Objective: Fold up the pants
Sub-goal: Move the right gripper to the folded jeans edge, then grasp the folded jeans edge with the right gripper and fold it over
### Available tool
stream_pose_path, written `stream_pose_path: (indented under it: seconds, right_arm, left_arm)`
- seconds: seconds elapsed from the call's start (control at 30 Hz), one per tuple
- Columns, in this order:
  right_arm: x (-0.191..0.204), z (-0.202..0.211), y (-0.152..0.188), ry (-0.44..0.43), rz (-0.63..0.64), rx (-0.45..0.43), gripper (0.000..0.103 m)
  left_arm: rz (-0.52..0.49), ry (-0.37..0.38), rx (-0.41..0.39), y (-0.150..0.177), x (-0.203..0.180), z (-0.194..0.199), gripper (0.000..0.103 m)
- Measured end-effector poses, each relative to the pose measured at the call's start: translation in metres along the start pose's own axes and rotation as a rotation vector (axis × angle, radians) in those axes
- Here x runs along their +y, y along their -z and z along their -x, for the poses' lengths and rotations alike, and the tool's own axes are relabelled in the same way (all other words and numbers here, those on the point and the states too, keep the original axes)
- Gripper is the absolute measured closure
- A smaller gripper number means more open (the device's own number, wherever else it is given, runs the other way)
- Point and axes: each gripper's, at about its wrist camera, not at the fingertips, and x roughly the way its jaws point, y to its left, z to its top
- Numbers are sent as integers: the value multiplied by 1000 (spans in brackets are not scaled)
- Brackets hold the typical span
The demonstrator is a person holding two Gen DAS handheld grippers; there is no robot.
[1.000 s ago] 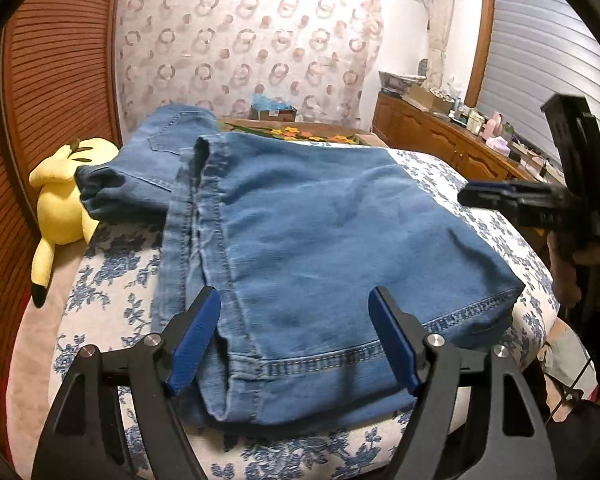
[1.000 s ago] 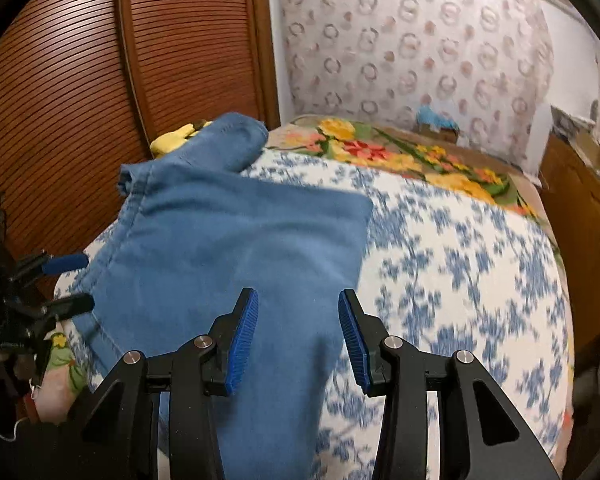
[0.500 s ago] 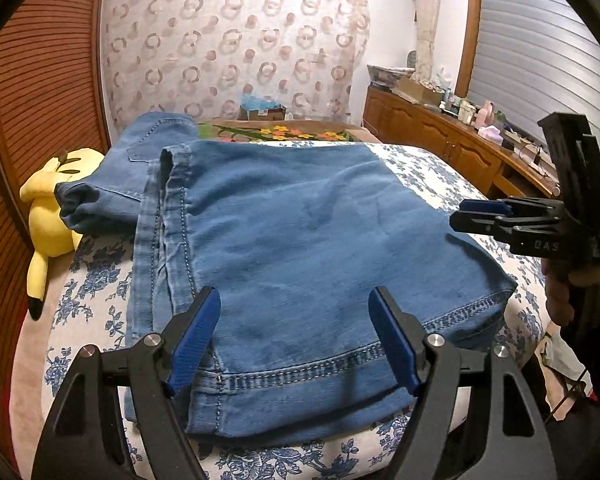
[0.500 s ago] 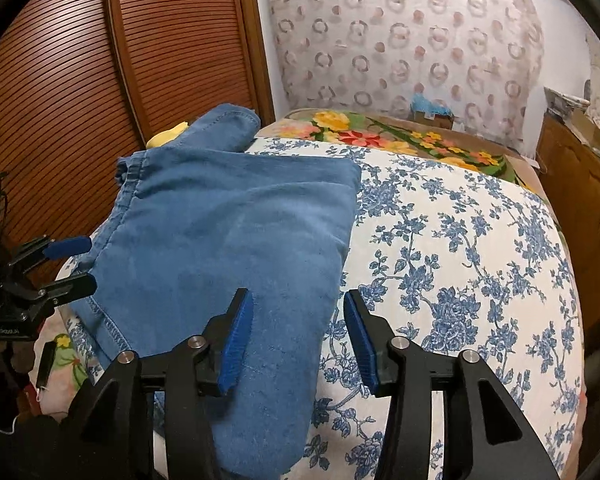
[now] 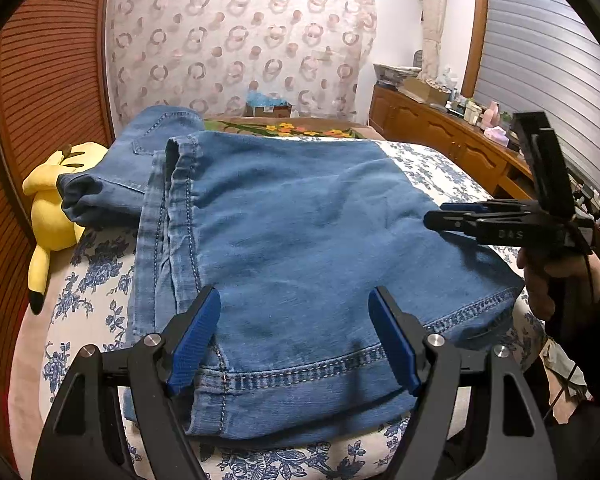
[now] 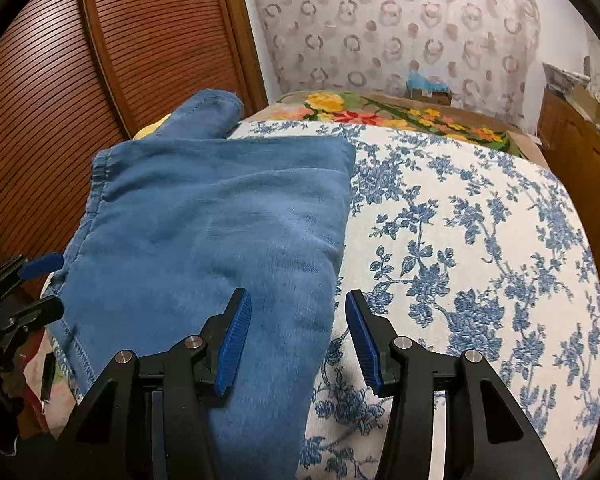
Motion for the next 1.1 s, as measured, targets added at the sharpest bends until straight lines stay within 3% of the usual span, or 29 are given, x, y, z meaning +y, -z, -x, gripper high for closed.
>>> stream_pose_path:
  seconds: [0.8,0.9,0.97,1.1]
  right_arm:
    - [1,-46,-4,-86,-24,45,53]
    - [4,-46,-3,-107,-25,37,66]
    - [3,-44,-2,-114,-41,23,85]
    - [12,-24,-4,-61,-26,-61,91]
  left_arm:
    - [8,3,30,6,-2,-13,26]
    - [2,1,36,7,-3,-15,26]
    - [2,1,38,7,-4,-15,26]
    - [0,0,38,6,-6,-15,26]
